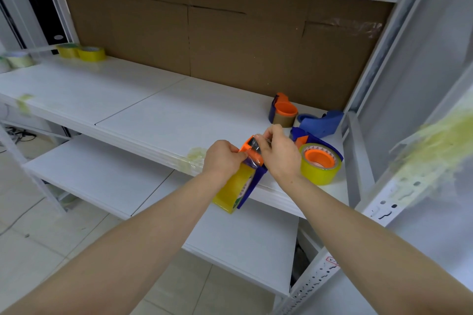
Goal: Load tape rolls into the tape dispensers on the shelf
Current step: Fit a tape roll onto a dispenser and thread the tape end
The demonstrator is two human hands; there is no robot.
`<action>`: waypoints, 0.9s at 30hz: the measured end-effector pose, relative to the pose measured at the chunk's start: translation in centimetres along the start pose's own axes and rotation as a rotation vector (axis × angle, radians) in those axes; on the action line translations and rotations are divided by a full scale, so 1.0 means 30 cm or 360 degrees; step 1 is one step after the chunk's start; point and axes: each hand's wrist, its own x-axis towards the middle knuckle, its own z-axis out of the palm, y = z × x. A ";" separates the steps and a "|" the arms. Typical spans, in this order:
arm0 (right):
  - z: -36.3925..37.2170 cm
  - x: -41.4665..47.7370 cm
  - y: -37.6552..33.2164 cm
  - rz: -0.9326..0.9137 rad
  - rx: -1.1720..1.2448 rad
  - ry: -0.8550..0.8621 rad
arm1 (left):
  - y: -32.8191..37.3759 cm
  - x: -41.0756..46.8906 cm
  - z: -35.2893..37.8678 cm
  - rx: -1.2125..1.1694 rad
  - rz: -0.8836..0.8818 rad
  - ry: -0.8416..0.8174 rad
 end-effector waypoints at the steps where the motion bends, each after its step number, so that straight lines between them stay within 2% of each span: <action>1: 0.000 -0.001 0.000 0.0004 -0.0003 -0.0002 | 0.005 -0.001 -0.002 0.0035 0.0005 -0.0008; 8: -0.006 0.002 -0.007 0.0003 -0.0105 0.0048 | 0.024 -0.001 -0.018 0.0249 0.0062 -0.0053; 14: -0.008 0.030 -0.004 0.0084 -0.0110 0.0076 | 0.037 -0.016 -0.052 -0.0092 -0.0063 -0.0163; 20: -0.013 0.057 0.032 0.0160 0.0063 0.0132 | 0.029 -0.030 -0.076 -0.0012 -0.0218 -0.0330; 24: -0.020 0.080 0.048 0.0194 0.0112 0.0164 | 0.024 -0.043 -0.083 -0.0376 -0.0310 -0.0412; 27: -0.030 0.094 0.056 0.0242 0.0149 0.0189 | 0.025 -0.043 -0.092 -0.0486 -0.0310 -0.0414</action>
